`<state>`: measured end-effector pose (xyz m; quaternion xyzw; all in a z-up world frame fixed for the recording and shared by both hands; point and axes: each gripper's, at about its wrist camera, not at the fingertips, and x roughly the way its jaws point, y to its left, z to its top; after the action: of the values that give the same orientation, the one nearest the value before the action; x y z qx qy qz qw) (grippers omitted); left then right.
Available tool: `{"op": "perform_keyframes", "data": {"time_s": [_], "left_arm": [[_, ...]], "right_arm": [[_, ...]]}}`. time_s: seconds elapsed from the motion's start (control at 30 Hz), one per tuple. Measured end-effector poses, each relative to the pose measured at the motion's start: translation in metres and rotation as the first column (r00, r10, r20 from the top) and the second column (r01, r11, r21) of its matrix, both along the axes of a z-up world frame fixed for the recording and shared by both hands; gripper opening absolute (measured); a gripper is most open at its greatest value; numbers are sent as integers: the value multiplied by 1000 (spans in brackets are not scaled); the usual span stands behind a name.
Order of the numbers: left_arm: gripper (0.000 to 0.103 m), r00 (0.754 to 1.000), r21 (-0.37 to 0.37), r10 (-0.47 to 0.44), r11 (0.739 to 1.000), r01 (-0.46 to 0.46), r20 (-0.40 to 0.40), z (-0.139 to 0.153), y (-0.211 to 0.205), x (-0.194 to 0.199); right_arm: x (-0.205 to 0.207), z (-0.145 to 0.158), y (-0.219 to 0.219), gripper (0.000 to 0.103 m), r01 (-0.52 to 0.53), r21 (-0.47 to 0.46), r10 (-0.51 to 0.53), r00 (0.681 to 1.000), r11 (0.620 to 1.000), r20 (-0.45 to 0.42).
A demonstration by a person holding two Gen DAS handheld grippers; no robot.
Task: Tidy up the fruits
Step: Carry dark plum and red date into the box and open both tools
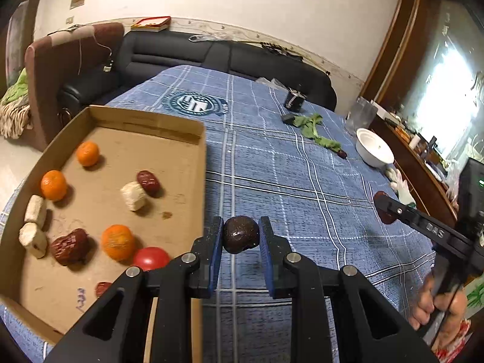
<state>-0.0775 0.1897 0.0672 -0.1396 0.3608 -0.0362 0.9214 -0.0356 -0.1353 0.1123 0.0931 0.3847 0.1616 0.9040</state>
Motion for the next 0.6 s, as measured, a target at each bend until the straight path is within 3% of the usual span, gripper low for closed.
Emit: {"op": "perform_keyframes", "data": {"time_s": [0.23,0.6], "left_arm": [[22,998,4,54,999,-54,26,9,29,-20],[22,991,24,130,991,-131,25,10,69,-46]], "right_arm": [[-28,17,49,38,-98,15,97,994,995,40],[-58,17,113,38,-226,19,226,974,974,22]]}}
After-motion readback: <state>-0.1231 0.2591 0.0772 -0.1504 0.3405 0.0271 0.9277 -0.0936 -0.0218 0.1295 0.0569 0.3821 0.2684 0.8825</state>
